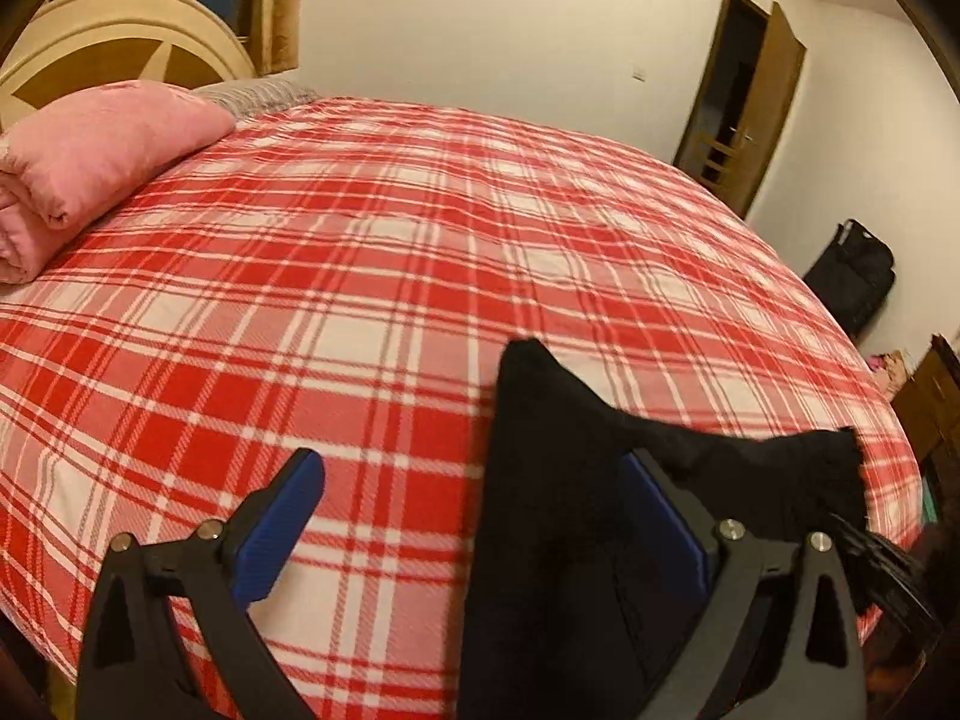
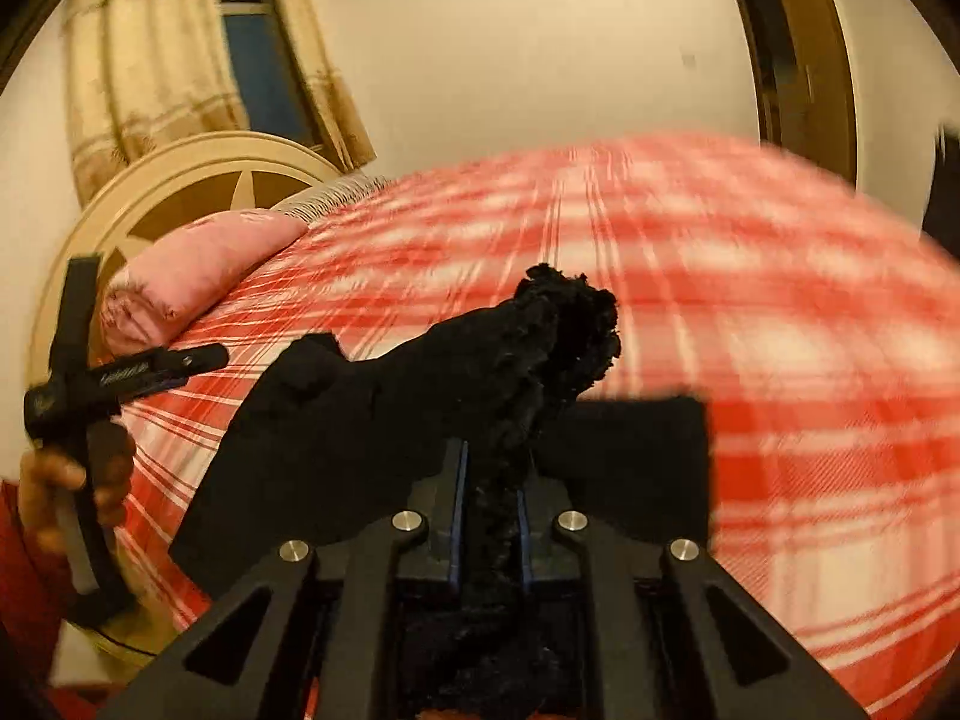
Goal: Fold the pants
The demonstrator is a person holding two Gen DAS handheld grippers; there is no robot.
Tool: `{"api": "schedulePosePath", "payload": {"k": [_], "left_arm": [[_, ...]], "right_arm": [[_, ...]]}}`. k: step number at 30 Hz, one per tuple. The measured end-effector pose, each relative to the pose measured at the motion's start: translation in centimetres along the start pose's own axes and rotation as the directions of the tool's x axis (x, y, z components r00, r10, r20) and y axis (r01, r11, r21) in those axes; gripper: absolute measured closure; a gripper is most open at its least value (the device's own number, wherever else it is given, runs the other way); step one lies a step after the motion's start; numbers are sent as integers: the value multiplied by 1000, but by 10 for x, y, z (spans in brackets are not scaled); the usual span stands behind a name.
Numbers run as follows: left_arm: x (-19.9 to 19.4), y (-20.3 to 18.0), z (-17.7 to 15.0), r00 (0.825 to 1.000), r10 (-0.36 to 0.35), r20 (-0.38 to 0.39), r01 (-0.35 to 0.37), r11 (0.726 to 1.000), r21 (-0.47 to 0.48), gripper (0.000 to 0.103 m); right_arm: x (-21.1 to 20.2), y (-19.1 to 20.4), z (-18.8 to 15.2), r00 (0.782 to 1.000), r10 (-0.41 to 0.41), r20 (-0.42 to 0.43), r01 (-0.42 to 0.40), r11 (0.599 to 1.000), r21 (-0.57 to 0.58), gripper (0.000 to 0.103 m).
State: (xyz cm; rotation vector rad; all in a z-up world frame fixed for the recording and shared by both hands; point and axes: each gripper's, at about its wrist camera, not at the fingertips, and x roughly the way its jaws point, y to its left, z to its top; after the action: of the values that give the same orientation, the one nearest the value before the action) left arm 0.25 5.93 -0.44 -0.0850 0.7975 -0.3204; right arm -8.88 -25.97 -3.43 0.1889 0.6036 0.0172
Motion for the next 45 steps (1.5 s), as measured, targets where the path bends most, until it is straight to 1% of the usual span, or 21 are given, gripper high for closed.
{"api": "schedulePosePath", "payload": {"k": [2,3,5,7,10,12,15,17,20,22,25,27,29,30,31,33,35,39,41,43,45], "left_arm": [[3,0,7,1000,13,1,-13,1000,-19,2],[4,0,10,1000,15,2,-15,999,-28,2],[7,-4,14,1000,30,5,-30,999,-36,2],[13,-8,16,999,54,6,-54,998,-30,2],[25,-20,15,996,93,-8,-93,996,4,3],[35,-28,14,993,116,-25,-115,993,31,3],[46,-40,13,991,125,-40,-122,990,70,3],[50,-47,15,989,145,-39,-141,986,92,3],[51,-50,18,988,154,-32,-150,983,102,3],[52,-52,21,986,168,-16,-165,980,109,3],[63,-60,24,983,182,-26,-177,974,139,3],[72,-65,24,981,191,-39,-183,971,157,3],[86,-67,23,974,219,-55,-206,962,179,4],[95,-65,23,966,249,-69,-233,955,181,4],[105,-59,24,959,266,-95,-249,955,158,4],[118,-43,28,960,238,-150,-230,971,68,3],[129,-27,33,960,212,-184,-220,975,-25,1],[144,-31,41,937,295,-189,-294,955,31,0],[145,-28,45,938,289,-193,-291,956,19,0],[136,-24,51,946,268,-182,-271,962,6,1],[125,-25,55,951,266,-159,-268,963,8,1]], "right_arm": [[-7,-2,4,999,-32,30,33,999,-36,90],[-7,-10,3,999,-46,21,47,998,-39,90],[8,-28,-6,999,-22,-46,22,1000,7,90],[25,-43,-24,995,-23,-96,30,998,62,89],[27,-58,-35,998,3,-66,6,991,133,82],[26,-62,-33,997,27,-76,-13,985,172,73],[16,-67,-26,994,50,-99,-29,979,202,72],[-2,-68,-20,998,45,-48,-33,976,214,71],[-18,-61,0,999,-23,27,19,986,165,71],[-15,-51,12,999,-38,34,34,993,115,71],[13,-31,25,999,-35,-10,35,999,12,72],[46,-25,23,997,-42,-70,40,999,-31,72],[70,-31,15,990,-65,-125,59,997,-45,72],[79,-38,10,990,-44,-131,42,999,-18,72],[78,-45,10,994,-8,-110,12,1000,29,72],[79,-60,9,992,55,-117,-40,991,124,72],[81,-58,9,992,55,-116,-41,992,118,72],[78,-51,7,994,28,-105,-19,996,89,72],[74,-50,9,995,32,-100,-22,995,94,72],[62,-49,13,997,23,-74,-14,993,115,71],[39,-45,17,1000,8,-1,-7,990,142,71]]}}
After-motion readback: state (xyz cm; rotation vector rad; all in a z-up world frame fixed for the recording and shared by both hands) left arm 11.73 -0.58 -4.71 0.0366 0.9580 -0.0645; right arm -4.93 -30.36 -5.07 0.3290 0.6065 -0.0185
